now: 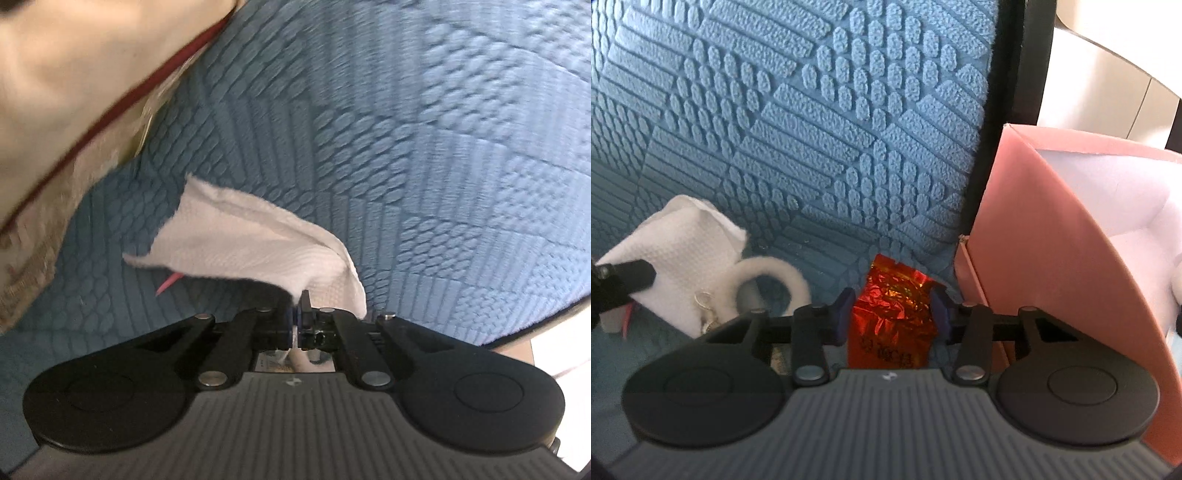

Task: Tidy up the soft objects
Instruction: 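Lift the white tissue and red foil wrapper off the cushion with both tools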

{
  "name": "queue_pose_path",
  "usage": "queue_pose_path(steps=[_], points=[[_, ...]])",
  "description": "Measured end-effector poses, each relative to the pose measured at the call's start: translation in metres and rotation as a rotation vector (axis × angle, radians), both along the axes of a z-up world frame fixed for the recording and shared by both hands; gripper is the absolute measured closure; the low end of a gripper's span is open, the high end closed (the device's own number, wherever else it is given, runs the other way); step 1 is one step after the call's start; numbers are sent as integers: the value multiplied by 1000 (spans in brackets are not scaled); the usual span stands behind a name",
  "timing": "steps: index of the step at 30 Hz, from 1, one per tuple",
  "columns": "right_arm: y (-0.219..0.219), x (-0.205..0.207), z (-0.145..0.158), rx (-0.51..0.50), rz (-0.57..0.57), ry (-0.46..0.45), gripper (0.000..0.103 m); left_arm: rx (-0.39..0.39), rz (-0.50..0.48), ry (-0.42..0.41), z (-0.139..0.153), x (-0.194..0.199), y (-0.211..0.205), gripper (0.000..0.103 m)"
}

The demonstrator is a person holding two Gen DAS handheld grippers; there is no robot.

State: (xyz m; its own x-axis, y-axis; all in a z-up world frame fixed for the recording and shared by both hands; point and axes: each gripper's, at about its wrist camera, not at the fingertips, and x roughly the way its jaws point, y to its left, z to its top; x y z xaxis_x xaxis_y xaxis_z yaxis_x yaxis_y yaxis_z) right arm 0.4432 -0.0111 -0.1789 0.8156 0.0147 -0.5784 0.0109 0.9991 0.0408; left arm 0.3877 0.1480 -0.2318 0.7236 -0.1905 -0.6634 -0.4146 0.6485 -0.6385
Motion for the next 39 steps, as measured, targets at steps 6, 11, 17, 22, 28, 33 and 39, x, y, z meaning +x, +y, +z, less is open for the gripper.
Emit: queue_pose_path(steps=[6, 11, 17, 22, 28, 33, 39], points=[[-9, -3, 5, 44, 24, 26, 61, 71, -34, -28, 22, -18, -1, 101], [-17, -10, 17, 73, 54, 42, 64, 102, -66, -19, 33, -41, -6, 101], [-35, -25, 24, 107, 74, 56, 64, 103, -80, -8, 38, -64, -13, 101], [-43, -51, 29, 120, 96, 56, 64, 105, -89, -9, 46, -86, -14, 101], [-47, -83, 34, 162, 115, 60, 65, 130, -112, -20, 51, -105, -27, 101], [-50, -101, 27, 174, 139, 61, 65, 161, -114, -4, 47, -123, -35, 101], [-59, -124, 22, 163, 170, 71, 65, 198, -115, 8, 51, -142, -42, 101]])
